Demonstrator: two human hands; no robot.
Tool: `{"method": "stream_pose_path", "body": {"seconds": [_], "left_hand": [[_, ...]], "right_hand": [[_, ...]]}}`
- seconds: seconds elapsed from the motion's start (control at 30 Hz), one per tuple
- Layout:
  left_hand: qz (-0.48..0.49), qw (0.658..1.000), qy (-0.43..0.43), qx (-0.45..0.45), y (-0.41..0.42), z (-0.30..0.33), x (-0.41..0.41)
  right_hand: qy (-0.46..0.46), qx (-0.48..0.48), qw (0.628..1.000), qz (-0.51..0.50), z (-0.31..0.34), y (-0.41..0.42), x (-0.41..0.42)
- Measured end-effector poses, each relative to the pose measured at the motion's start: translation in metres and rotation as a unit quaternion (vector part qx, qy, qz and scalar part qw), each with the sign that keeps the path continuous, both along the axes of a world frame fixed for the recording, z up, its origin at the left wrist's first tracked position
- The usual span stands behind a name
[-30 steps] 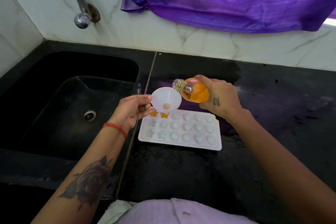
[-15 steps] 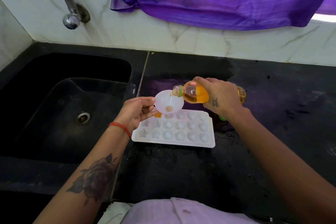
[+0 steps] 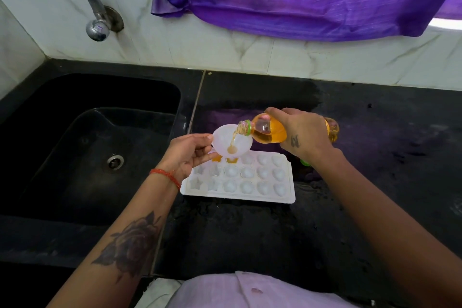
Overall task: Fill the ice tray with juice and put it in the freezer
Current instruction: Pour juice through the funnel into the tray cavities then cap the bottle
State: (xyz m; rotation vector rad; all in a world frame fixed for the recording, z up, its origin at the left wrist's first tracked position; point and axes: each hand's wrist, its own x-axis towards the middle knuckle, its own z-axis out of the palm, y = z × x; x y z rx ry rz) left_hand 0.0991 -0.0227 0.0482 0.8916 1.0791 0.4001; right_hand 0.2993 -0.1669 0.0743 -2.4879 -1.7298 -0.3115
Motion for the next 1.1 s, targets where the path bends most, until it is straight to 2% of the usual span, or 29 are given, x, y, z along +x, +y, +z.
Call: {"method": "stream_pose_path", "body": {"seconds": [0.43,0.87,1.1], "left_hand": [[-0.010,1.000,-0.019,0.003,-0.006,0.008,0.008],[-0.033,0.999,-0.018,0.000,-0.021,0.004,0.026],[-0.029,1.000,-0.013,0.001,-0.022,0.003,0.028]], "right_hand": [[0.076,0.043,0.996,-0.013,0.012,-0.010,0.000],[-0.004,-0.007,0.999,-0.034,0.010,-0.029,0.014],[-0.014,-0.011,0.999,-0.037,0.007,-0.032,0.017]]}}
